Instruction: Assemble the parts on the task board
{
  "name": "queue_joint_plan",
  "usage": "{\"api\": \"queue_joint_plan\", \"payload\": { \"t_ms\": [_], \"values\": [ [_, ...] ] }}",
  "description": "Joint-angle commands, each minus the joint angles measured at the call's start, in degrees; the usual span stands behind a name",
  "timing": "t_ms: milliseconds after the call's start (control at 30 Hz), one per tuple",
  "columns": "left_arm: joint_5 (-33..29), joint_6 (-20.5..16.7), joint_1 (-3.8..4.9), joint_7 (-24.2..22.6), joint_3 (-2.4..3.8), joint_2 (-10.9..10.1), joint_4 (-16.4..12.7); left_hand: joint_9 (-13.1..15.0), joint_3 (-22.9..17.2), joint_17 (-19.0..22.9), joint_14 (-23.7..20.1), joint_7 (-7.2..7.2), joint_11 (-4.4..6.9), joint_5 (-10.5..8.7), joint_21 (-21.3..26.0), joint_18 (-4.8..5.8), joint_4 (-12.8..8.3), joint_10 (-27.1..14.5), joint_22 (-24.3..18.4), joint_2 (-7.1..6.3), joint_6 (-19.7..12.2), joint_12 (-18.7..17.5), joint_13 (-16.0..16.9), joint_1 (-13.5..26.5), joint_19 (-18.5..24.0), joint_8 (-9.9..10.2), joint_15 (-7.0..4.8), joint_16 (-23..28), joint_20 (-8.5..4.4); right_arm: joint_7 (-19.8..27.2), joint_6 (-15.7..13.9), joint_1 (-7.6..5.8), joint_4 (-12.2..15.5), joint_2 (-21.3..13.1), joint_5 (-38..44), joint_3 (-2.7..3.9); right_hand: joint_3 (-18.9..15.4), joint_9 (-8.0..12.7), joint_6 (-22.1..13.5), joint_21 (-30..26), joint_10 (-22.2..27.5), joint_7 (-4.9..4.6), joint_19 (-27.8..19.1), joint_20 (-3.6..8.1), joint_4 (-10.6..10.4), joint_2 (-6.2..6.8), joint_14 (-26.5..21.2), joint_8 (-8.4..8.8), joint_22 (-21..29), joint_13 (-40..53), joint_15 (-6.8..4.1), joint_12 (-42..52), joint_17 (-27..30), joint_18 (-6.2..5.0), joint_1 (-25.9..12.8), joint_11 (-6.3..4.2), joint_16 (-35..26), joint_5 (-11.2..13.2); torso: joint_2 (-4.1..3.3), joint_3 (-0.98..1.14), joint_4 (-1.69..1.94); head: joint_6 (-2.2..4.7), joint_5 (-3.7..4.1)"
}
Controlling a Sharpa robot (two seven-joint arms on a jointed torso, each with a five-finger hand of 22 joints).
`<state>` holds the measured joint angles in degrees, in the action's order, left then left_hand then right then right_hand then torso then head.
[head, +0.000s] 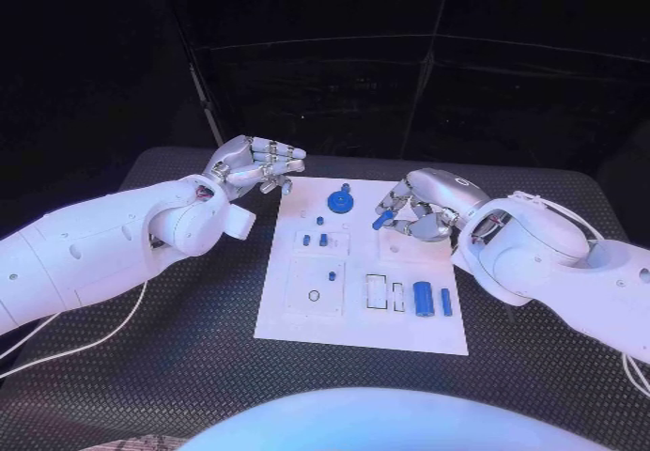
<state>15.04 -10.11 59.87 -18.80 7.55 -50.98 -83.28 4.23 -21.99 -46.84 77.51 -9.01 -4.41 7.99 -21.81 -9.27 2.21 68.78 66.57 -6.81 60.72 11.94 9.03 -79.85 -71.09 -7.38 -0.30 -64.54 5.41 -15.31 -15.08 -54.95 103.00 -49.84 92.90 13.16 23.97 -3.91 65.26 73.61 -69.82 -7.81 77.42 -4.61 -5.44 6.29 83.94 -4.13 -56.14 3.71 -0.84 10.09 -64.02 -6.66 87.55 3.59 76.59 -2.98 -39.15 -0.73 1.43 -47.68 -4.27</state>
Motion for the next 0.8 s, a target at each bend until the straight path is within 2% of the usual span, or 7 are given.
{"api": "queue_joint_plan", "payload": {
  "t_ms": [33,133,267,333,433,533,800],
  "values": [
    [-0.3,0.7,0.06,-0.2,0.04,0.2,-0.1,-0.1,0.3,0.0,-0.2,0.12,0.01,0.17,0.3,-1.09,-0.1,-0.3,-0.1,0.33,-0.5,0.1,0.1,0.1,0.2,0.2,0.11,0.3,0.25,1.6,-0.7,-0.03,-0.3,1.6,-4.6,0.11,0.5,0.0,0.2,0.3,-0.5,-0.13,0.2,-0.04,0.0,-0.04,1.7,0.21,-0.1,0.1,-0.36,-0.4,0.0,0.68,-0.5,0.0,0.2,-0.3,-0.13,-0.06,0.09,0.02,-0.06],
    [-0.3,0.7,0.06,-0.2,0.04,0.4,-0.1,-0.1,0.3,0.0,-0.2,0.12,0.01,0.17,0.3,-1.09,-0.1,-0.3,-0.1,0.33,-0.5,0.1,0.1,0.1,0.2,0.2,0.11,0.3,0.25,2.5,0.2,-0.01,-1.4,4.4,-5.5,-0.41,0.8,0.0,0.2,0.3,-0.6,-0.14,0.3,-0.05,0.2,0.0,1.7,0.23,-0.2,0.1,-0.35,-0.5,0.0,0.7,-0.7,0.01,0.2,-0.3,-0.13,0.08,0.05,0.04,-0.28],
    [-0.3,0.8,0.06,-0.3,0.04,0.7,0.0,-0.1,0.3,0.0,-0.2,0.12,0.01,0.17,0.3,-1.09,-0.1,-0.3,-0.1,0.33,-0.5,0.1,0.1,0.1,0.2,0.2,0.11,0.3,0.25,4.0,1.1,0.02,-2.4,7.2,-5.9,-2.81,1.0,0.0,0.2,0.4,-0.6,-0.17,0.2,-0.06,0.3,0.05,1.7,0.25,-0.3,0.1,-0.34,-0.6,0.1,0.71,-0.9,0.04,0.2,-0.4,-0.12,0.04,0.19,-0.13,-0.52],
    [-0.3,0.9,0.06,-0.2,0.04,0.9,0.0,-0.1,0.3,0.0,-0.2,0.12,0.01,0.17,0.3,-1.09,-0.1,-0.3,-0.1,0.33,-0.5,0.1,0.1,0.1,0.2,0.2,0.11,0.3,0.25,4.8,1.6,0.03,-2.6,8.4,-6.0,-4.68,1.2,0.0,0.2,0.4,-0.6,-0.19,0.2,-0.07,0.4,0.07,1.7,0.26,-0.3,0.1,-0.33,-0.7,0.1,0.71,-1.0,0.05,0.2,-0.5,-0.15,0.0,-0.02,-0.28,-0.84],
    [-0.3,0.9,0.06,-0.2,0.04,1.1,0.0,-0.1,0.3,0.0,-0.2,0.12,0.01,0.17,0.3,-1.09,-0.1,-0.3,-0.1,0.33,-0.5,0.1,0.1,0.1,0.2,0.2,0.11,0.3,0.25,5.6,2.5,0.05,-3.0,9.8,-5.7,-6.48,1.3,0.0,0.1,0.4,-0.6,-0.2,0.2,-0.08,0.5,0.07,1.7,0.27,-0.3,0.1,-0.32,-0.8,0.1,0.71,-1.1,0.07,0.2,-0.5,-0.14,-0.05,0.13,-0.6,-0.97],
    [-0.3,1.0,0.07,-0.2,0.04,1.3,0.1,-0.1,0.3,0.0,-0.2,0.12,0.01,0.17,0.3,-1.09,-0.1,-0.3,-0.1,0.33,-0.5,0.1,0.1,0.1,0.2,0.2,0.11,0.3,0.25,6.2,3.5,0.09,-3.5,11.1,-4.9,-8.31,1.4,0.0,0.1,0.4,-0.6,-0.24,0.2,-0.09,0.6,0.1,1.7,0.3,-0.2,0.1,-0.3,-0.9,0.2,0.7,-1.2,0.1,0.1,-0.6,-0.09,0.06,-0.1,-0.83,-1.39],
    [-0.3,1.3,0.07,-0.1,0.04,1.7,0.3,-0.1,0.4,0.2,-0.3,0.13,0.0,0.17,0.4,-1.09,0.0,-0.3,-0.1,0.37,-0.5,0.2,0.1,0.2,0.2,0.2,0.13,0.4,0.26,6.4,5.2,0.39,-5.4,13.2,-3.1,-10.04,1.5,0.0,0.1,0.4,-0.6,-0.26,0.2,-0.1,0.6,0.13,1.7,0.3,-0.3,0.1,-0.28,-0.9,0.1,0.72,-1.4,0.12,0.2,-0.6,-0.04,0.07,0.03,-1.02,-1.53]
  ]
}}
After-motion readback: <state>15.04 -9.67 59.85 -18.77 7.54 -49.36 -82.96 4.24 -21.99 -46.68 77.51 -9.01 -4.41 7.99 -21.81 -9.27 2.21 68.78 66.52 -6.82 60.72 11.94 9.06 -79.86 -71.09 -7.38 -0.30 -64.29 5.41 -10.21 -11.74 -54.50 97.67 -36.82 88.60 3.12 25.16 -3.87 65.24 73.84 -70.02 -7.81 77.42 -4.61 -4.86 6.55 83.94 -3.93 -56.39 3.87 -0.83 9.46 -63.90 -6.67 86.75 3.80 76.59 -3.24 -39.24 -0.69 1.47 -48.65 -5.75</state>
